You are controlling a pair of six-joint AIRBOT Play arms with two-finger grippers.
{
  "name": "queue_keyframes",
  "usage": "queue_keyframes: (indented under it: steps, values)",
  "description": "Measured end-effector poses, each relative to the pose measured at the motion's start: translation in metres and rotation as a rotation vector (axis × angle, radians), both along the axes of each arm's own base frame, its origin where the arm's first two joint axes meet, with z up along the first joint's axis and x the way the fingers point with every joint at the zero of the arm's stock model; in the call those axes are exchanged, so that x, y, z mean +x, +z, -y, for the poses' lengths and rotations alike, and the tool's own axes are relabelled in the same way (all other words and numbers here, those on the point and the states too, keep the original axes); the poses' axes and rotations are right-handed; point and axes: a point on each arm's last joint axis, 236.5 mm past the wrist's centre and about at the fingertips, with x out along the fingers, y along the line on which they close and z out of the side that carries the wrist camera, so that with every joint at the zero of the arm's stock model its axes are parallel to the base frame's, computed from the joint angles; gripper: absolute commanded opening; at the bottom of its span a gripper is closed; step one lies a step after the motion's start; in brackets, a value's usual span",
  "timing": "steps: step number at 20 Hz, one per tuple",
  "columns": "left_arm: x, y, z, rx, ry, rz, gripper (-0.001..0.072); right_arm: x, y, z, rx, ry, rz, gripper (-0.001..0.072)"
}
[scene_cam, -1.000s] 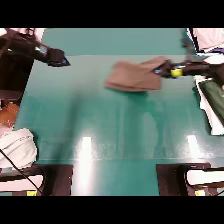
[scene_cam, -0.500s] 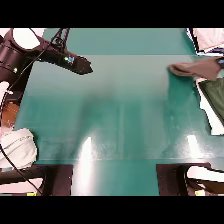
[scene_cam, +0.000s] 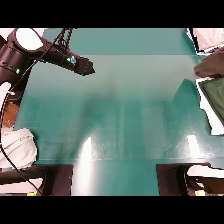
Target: Fold the shirts.
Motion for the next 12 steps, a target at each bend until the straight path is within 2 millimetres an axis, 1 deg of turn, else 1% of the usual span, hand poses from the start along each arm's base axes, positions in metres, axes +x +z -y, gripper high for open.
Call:
queue_keyframes:
  steps: [1,2,4,8,10,12]
  values:
    - [0.000,0.000,0.000,0.000,0.001,-0.001,0.0024,-0.005,0.006,0.001,-0.016,0.007,-0.004,0.0014]
    - [0.000,0.000,0.000,-0.001,0.002,-0.002,0.0024,-0.010,0.008,0.003,-0.033,0.013,-0.019,0.0014]
    - [0.000,0.000,0.000,-0.001,0.003,-0.003,0.0024,-0.022,0.002,0.006,-0.063,0.019,-0.079,0.0015]
    - [-0.003,-0.002,0.000,0.005,-0.005,-0.016,0.0024,-0.054,-0.022,0.017,-0.100,-0.029,-0.258,0.0016]
    - [-0.005,-0.003,-0.001,0.009,-0.009,-0.022,0.0024,-0.076,-0.035,0.026,-0.097,-0.094,-0.365,0.0017]
    - [-0.006,-0.004,-0.001,0.011,-0.012,-0.025,0.0024,-0.101,-0.049,0.035,-0.080,-0.169,-0.485,0.0018]
